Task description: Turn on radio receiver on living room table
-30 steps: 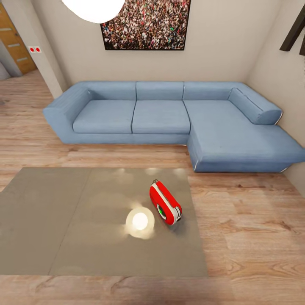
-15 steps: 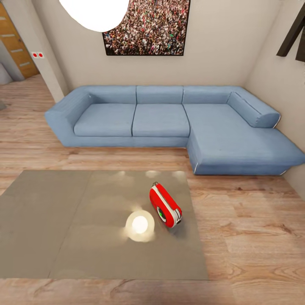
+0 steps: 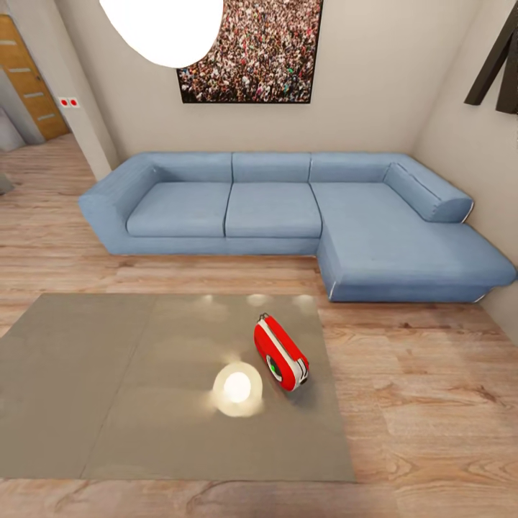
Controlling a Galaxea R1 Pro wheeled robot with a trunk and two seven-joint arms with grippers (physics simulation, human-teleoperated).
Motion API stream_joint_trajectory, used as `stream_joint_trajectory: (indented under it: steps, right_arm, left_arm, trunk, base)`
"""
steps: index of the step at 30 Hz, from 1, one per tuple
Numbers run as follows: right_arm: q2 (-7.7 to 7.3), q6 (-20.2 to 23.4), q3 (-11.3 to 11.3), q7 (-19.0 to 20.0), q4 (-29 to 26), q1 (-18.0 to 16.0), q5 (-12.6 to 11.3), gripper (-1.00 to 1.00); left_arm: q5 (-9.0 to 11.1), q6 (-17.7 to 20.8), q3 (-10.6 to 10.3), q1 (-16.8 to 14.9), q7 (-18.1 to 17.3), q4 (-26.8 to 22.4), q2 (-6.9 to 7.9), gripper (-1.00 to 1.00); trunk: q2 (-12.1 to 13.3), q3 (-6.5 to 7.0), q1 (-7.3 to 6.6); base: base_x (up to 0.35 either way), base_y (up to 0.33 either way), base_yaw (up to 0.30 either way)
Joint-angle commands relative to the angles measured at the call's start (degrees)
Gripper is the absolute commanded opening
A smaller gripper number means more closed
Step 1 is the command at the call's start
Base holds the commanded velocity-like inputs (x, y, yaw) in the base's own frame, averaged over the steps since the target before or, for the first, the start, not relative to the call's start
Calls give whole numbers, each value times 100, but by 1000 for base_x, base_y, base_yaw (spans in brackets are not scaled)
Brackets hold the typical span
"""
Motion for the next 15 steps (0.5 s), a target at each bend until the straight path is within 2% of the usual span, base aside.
stream_joint_trajectory:
  steps: [1, 15]
  right_arm:
    - [6, 3, 2, -1, 0, 0, 0, 100]
    - [11, 20, 6, 1, 0, 0, 16, 100]
  left_arm:
    - [-1, 0, 0, 0, 0, 0, -1, -100]
    - [-3, 0, 0, 0, 0, 0, 1, -100]
  trunk:
    - [0, 10, 0]
    - [0, 138, 0]
  base:
    - [0, 0, 0]
    - [0, 0, 0]
